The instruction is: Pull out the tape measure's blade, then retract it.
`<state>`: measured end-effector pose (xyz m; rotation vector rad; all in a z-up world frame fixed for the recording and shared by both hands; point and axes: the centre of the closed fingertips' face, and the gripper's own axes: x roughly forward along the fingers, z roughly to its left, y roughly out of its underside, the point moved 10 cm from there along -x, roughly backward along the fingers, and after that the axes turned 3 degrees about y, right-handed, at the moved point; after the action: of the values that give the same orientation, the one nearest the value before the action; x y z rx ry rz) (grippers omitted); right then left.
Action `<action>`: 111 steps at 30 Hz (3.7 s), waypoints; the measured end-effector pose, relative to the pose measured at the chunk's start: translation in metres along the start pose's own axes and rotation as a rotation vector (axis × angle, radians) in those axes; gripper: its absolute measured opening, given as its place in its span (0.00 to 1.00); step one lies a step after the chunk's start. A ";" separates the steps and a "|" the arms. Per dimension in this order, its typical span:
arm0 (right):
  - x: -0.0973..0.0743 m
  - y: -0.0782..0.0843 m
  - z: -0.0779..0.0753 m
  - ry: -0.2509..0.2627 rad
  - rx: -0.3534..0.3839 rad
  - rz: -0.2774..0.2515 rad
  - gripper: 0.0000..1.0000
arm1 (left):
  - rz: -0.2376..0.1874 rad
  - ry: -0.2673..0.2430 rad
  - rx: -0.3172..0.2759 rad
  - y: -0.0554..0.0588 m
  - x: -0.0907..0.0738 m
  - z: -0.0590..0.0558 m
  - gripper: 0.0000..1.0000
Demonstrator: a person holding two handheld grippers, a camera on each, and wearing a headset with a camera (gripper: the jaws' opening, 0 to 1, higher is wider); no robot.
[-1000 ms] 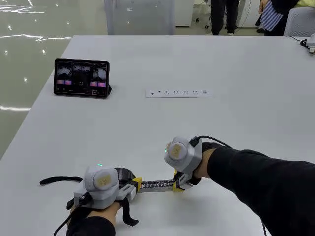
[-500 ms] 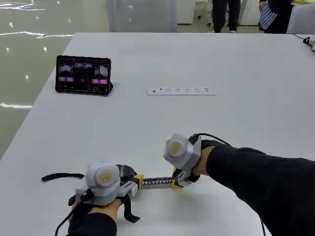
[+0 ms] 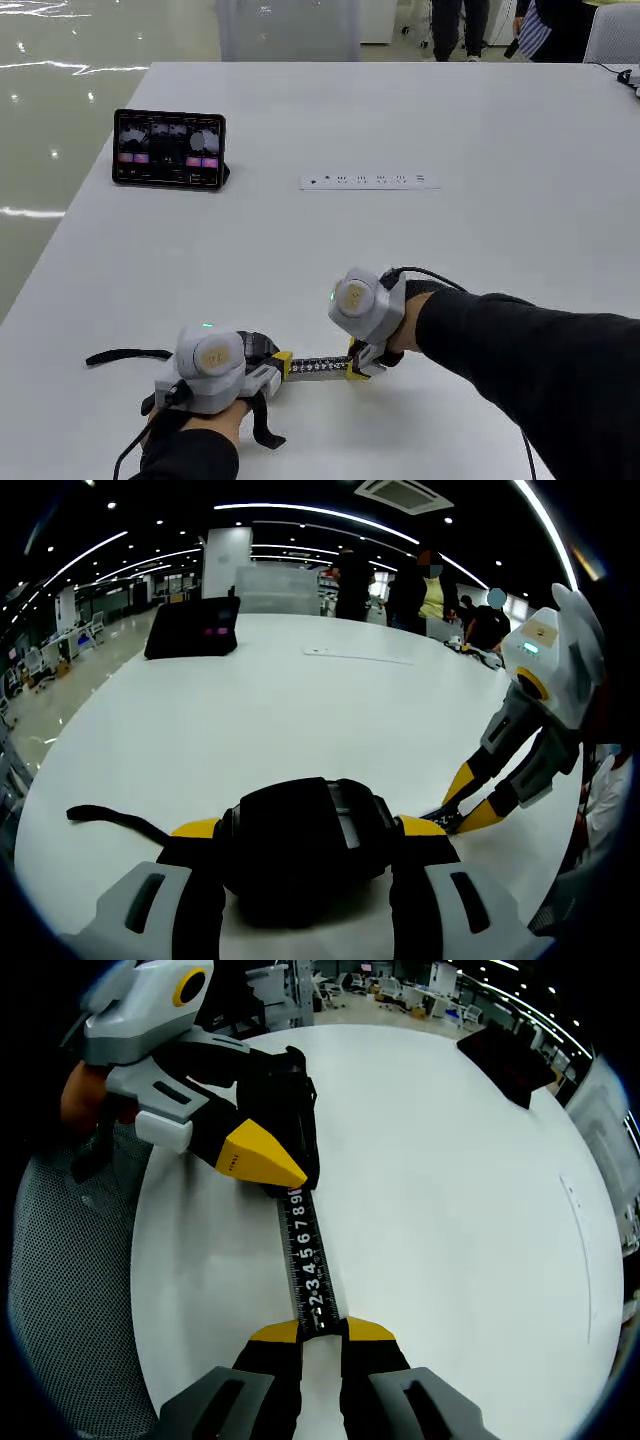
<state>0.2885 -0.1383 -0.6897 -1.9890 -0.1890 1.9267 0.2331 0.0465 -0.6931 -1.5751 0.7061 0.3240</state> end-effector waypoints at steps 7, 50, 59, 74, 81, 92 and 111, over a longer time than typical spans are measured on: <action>0.000 -0.002 0.003 -0.004 -0.034 -0.007 0.10 | 0.000 0.003 -0.001 0.000 0.000 0.000 0.62; 0.009 -0.016 0.007 -0.006 -0.023 -0.029 0.10 | 0.014 0.013 -0.003 -0.001 0.000 0.001 0.63; 0.010 -0.019 0.008 -0.003 -0.006 -0.036 0.10 | 0.016 0.013 -0.005 0.000 0.000 0.001 0.63; 0.012 -0.028 0.010 -0.011 0.003 -0.038 0.09 | 0.020 0.015 -0.006 -0.001 0.000 0.001 0.62; 0.013 -0.028 0.010 -0.011 -0.002 -0.047 0.10 | 0.022 0.016 -0.006 -0.001 -0.001 0.001 0.62; 0.015 -0.026 0.009 -0.019 -0.017 -0.110 0.10 | 0.021 0.023 -0.008 -0.001 0.000 0.002 0.62; 0.018 -0.031 0.011 -0.016 -0.007 -0.139 0.10 | 0.002 0.062 -0.047 -0.001 -0.004 0.007 0.62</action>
<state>0.2834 -0.1014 -0.6954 -1.9117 -0.3300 1.8571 0.2319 0.0537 -0.6915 -1.6345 0.7523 0.2961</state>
